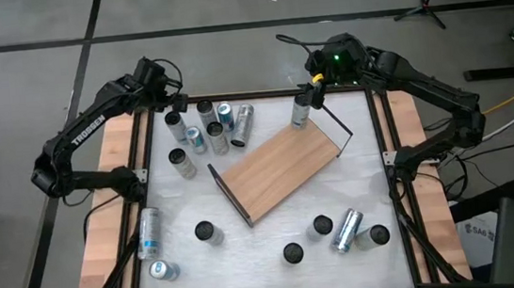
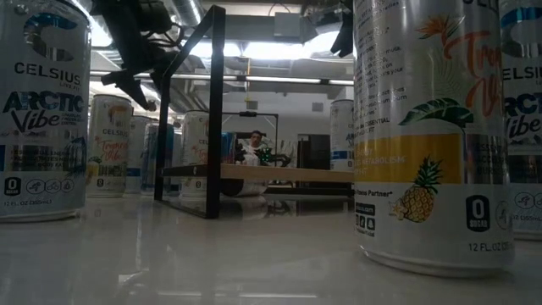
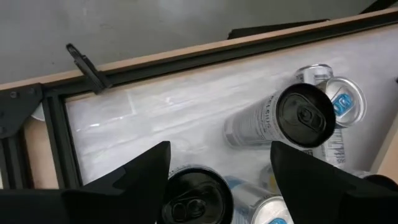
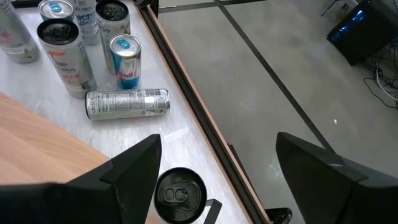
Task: Place canned beverage on shelf
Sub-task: Put the white blue soda can on the shelf
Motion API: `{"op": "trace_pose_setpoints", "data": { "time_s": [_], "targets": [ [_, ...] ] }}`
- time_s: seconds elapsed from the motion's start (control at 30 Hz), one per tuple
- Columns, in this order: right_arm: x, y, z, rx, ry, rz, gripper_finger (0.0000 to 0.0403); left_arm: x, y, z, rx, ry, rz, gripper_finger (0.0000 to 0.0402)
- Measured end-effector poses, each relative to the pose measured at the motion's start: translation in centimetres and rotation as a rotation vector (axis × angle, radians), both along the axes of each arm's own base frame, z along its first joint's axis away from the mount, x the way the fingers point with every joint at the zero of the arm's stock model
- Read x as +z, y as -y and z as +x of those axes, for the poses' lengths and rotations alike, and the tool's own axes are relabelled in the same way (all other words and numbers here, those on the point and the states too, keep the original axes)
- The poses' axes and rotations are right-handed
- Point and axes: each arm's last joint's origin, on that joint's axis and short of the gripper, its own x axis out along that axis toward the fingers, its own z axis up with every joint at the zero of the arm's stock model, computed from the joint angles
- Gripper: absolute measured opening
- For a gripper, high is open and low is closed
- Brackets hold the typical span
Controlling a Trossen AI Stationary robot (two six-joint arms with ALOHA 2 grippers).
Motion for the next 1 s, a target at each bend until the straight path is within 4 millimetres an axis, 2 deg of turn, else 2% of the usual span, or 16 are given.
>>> {"op": "trace_pose_setpoints", "data": {
  "time_s": [0.17,0.43,0.53,0.8,1.0],
  "targets": [
    [0.0,0.0,0.0,0.0,0.0,0.0,0.0308,0.0,0.0,0.0,-0.001,0.0,0.0,0.0276],
    [0.0,0.0,0.0,0.0,0.0,0.0,0.0308,-0.4,0.4,-0.6,0.043,-0.088,-0.034,0.0343],
    [0.0,0.0,0.0,0.0,-0.001,0.001,0.0308,-0.6,0.6,-0.8,0.117,-0.096,-0.068,0.0358],
    [0.0,0.0,0.0,0.0,-0.001,0.0,0.0308,-0.6,0.7,-0.9,0.277,-0.024,-0.116,0.036],
    [0.0,0.0,0.0,0.0,-0.001,0.001,0.0308,-0.6,1.0,-0.4,0.255,-0.022,-0.114,0.0359]
  ]
}}
